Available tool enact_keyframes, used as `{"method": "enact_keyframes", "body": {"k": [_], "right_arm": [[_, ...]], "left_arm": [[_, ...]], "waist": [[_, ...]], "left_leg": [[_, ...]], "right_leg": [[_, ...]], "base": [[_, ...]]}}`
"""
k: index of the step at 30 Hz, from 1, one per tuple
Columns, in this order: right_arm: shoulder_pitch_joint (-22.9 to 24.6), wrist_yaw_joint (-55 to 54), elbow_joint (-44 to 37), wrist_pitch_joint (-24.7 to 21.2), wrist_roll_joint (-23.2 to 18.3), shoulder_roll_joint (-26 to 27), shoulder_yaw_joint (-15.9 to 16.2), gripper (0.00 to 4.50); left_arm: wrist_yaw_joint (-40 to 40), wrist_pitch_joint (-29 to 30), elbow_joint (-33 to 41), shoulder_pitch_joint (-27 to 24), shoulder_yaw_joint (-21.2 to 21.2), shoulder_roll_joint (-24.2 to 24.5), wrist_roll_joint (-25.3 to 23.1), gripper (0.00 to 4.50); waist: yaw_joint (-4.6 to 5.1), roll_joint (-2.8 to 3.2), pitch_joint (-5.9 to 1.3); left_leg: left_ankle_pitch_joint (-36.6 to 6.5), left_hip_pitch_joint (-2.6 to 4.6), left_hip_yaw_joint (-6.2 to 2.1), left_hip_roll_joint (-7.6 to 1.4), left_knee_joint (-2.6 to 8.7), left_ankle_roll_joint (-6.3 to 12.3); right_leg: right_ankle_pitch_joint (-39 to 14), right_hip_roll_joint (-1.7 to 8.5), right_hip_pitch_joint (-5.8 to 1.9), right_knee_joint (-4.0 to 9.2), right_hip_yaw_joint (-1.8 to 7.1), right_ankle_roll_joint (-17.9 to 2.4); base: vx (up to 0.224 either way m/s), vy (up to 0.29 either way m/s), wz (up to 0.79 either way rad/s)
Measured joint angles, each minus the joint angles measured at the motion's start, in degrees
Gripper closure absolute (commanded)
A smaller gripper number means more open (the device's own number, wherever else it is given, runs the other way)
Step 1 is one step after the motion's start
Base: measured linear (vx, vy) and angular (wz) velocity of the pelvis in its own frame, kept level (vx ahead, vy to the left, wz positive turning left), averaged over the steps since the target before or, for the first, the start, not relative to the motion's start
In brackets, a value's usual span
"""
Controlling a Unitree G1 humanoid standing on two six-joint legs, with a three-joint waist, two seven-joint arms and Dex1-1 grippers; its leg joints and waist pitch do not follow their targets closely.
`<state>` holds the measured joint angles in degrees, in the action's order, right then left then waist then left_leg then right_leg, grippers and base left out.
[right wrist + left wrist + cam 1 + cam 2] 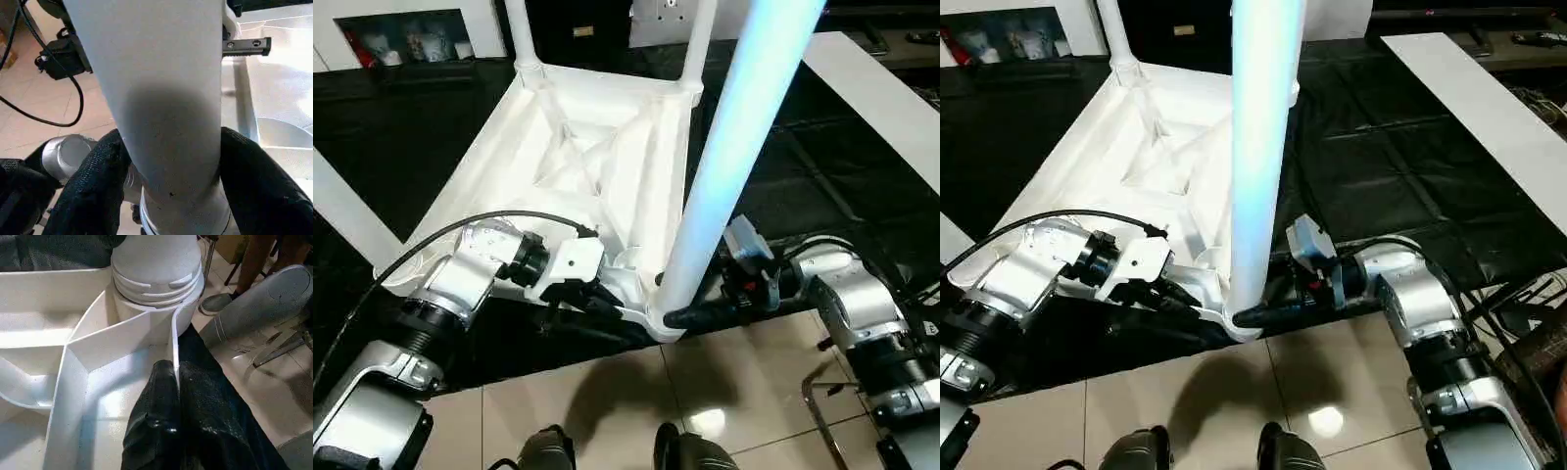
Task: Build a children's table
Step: Rotate leg to tighten
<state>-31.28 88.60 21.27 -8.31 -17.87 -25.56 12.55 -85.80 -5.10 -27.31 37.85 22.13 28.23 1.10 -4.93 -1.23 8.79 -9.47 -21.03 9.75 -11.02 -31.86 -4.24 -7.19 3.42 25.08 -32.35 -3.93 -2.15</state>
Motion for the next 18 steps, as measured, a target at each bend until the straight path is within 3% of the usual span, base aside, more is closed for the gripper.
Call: {"method": "enact_keyframes", "body": {"k": [12, 18], "right_arm": [[-0.5, 0.3, 0.3, -1.3, 0.0, -0.1, 0.3, 2.46], [1.3, -4.6, -3.1, -6.2, 0.0, 0.8, -1.0, 2.46]], "left_arm": [[-0.5, -0.3, -0.5, 0.1, 0.2, -0.2, 0.3, 4.5], [1.6, 5.2, -0.5, 0.9, -0.5, -1.3, 0.1, 4.5]], "waist": [[-0.16, 0.0, 0.0], [-0.14, -0.01, 0.0]], "left_leg": [[0.0, 0.0, 0.0, 0.01, 0.0, 0.01], [0.0, 0.08, -0.01, 0.01, -0.09, -0.12]], "right_leg": [[0.0, 0.0, -0.01, 0.0, 0.01, 0.0], [-0.1, 0.02, -0.05, -0.11, 0.02, 0.2]], "base": [[0.0, 0.0, 0.0], [0.0, 0.0, 0.0]]}}
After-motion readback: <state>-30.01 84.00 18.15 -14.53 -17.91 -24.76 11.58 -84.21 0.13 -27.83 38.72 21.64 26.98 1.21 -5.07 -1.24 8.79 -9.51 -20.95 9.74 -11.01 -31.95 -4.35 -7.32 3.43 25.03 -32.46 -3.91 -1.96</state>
